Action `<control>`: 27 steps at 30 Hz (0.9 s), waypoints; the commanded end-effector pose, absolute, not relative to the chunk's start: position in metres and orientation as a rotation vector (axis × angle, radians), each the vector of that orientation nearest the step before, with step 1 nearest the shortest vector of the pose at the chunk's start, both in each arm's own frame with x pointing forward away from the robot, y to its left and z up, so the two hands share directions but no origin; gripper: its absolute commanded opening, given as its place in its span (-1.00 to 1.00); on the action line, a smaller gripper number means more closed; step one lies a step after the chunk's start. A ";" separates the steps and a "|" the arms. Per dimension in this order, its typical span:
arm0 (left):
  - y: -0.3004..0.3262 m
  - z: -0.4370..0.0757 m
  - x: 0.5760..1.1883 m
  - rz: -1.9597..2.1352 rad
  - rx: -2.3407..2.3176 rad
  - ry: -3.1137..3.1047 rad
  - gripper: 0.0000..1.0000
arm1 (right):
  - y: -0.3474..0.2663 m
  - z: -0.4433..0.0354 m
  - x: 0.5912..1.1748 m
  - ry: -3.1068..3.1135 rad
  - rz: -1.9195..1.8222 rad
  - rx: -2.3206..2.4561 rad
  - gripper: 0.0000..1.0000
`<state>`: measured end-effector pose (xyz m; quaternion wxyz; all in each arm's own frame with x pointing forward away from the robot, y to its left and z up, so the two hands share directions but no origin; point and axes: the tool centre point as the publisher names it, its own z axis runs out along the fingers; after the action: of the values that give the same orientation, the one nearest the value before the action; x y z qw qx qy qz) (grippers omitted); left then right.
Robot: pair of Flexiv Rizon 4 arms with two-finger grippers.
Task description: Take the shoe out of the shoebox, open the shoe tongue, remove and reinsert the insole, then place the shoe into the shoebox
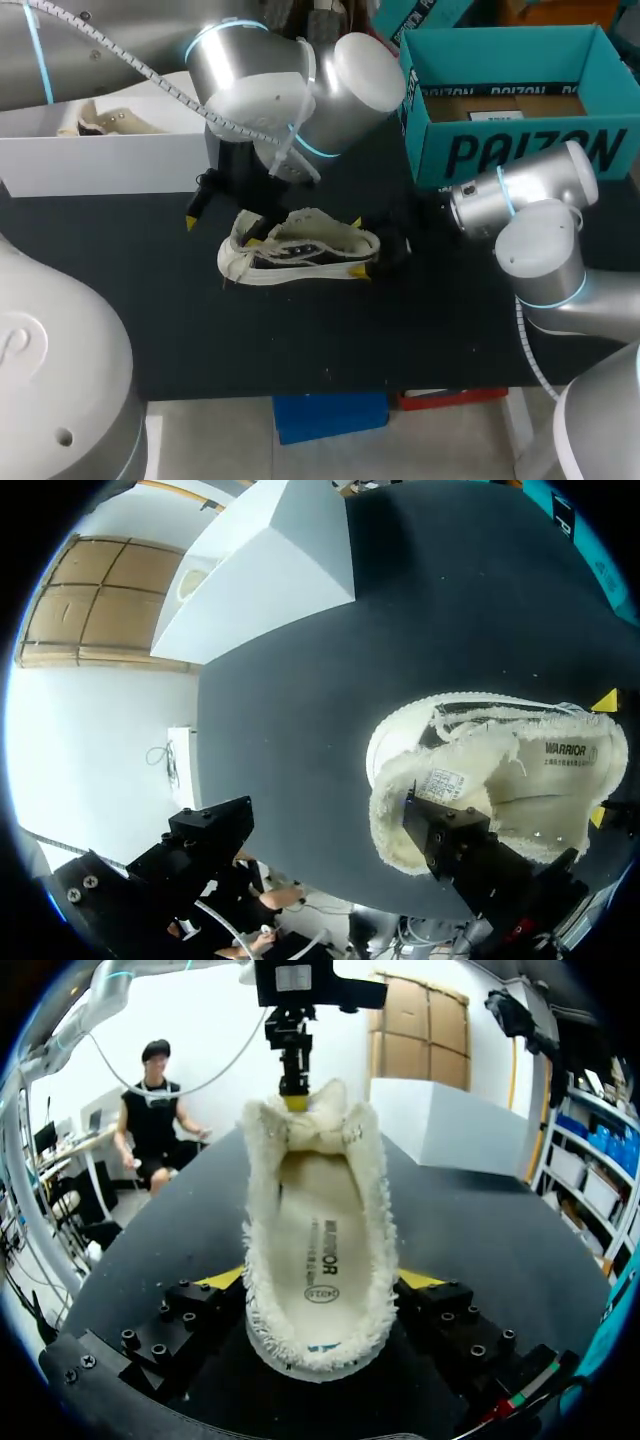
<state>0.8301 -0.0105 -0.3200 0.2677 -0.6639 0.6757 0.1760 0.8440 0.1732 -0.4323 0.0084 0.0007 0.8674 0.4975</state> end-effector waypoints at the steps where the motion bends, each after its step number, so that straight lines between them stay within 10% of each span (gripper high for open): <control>1: -0.003 -0.334 0.833 0.477 -1.801 1.830 1.00 | 0.173 -0.434 0.845 2.712 1.552 0.005 -1.00; 21: -0.015 -0.294 0.837 -0.215 -1.631 2.323 1.00 | 0.173 -0.434 0.845 2.712 1.552 0.005 -1.00; 22: -0.018 -0.286 0.837 -0.289 -1.584 2.382 0.89 | 0.173 -0.434 0.845 2.712 1.552 0.005 -1.00; 24: -0.027 -0.274 0.839 -0.407 -1.474 2.512 -0.65 | 0.173 -0.434 0.845 2.712 1.552 0.005 -1.00; 25: -0.032 -0.269 0.839 -0.470 -1.408 2.570 -1.00 | 0.173 -0.434 0.845 2.712 1.552 0.005 -1.00; 27: -0.044 -0.258 0.839 -0.598 -1.227 2.754 -1.00 | 0.173 -0.434 0.845 2.712 1.552 0.005 -1.00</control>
<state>0.8464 -0.0576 -0.2823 0.2035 -0.5958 0.7755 0.0473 0.8440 0.1727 -0.4327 0.0084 0.0010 0.8675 0.4973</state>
